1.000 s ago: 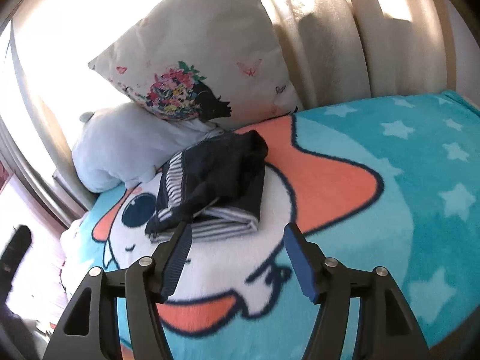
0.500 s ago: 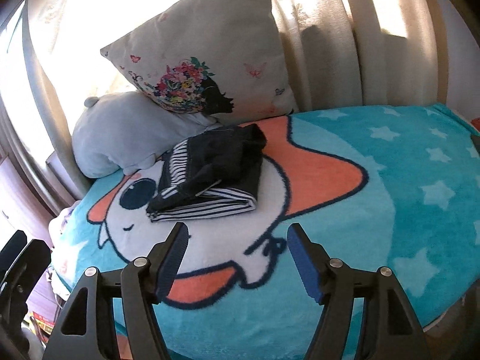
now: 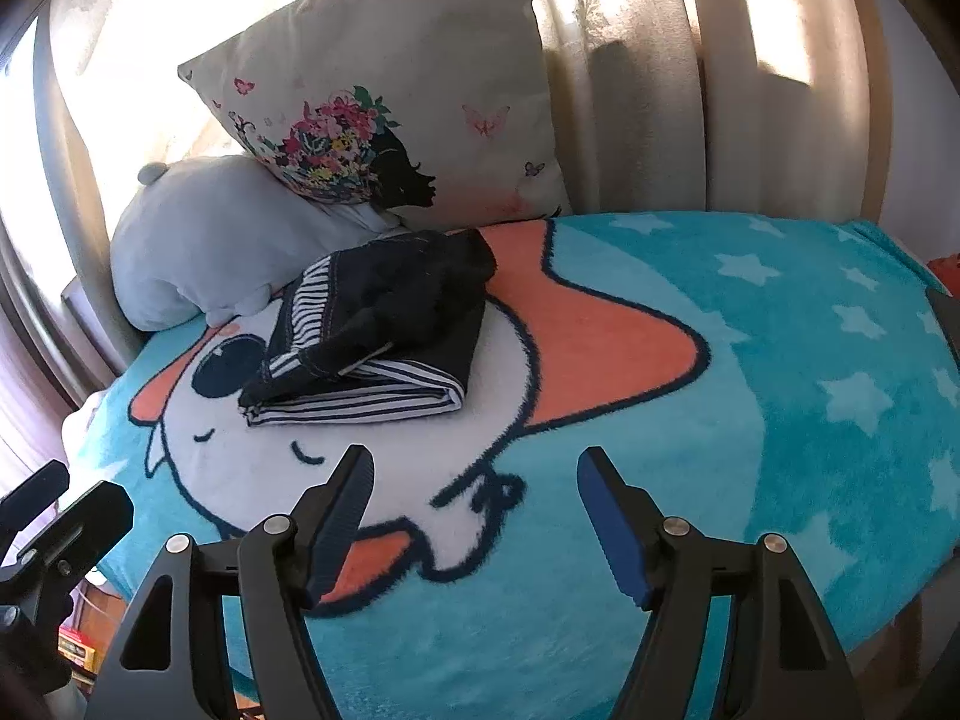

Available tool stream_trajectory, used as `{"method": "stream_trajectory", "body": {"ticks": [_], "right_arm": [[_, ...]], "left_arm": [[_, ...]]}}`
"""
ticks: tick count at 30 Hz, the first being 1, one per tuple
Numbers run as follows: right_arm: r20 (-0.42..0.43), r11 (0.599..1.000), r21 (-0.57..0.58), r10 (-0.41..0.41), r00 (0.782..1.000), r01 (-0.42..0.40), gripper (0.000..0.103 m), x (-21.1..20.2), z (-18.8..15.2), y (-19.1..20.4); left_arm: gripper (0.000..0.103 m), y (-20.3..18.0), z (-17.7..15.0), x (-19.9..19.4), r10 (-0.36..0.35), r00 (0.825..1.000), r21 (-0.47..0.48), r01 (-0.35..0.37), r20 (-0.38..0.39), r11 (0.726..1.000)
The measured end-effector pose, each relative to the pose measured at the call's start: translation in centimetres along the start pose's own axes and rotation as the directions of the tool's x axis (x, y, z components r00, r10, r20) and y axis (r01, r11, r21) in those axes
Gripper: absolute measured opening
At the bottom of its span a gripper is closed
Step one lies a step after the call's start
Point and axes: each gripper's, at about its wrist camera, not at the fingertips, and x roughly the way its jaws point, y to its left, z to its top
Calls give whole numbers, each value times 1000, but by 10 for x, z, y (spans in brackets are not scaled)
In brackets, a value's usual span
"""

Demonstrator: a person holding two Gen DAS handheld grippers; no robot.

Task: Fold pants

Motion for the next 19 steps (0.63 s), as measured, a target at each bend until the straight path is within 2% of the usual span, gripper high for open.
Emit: {"method": "stream_trajectory", "body": {"ticks": [9, 15, 19], "right_arm": [[12, 998, -43, -54, 998, 54, 75, -1, 0, 7], [-1, 997, -58, -60, 998, 60, 77, 1, 1, 14], [-21, 996, -71, -60, 998, 58, 77, 5, 3, 22]], "left_arm": [[103, 8, 11, 18, 1, 1000, -10, -2, -28, 1000], [103, 17, 22, 36, 18, 999, -13, -19, -44, 1000], [103, 19, 24, 40, 0, 998, -9, 0, -63, 1000]]}}
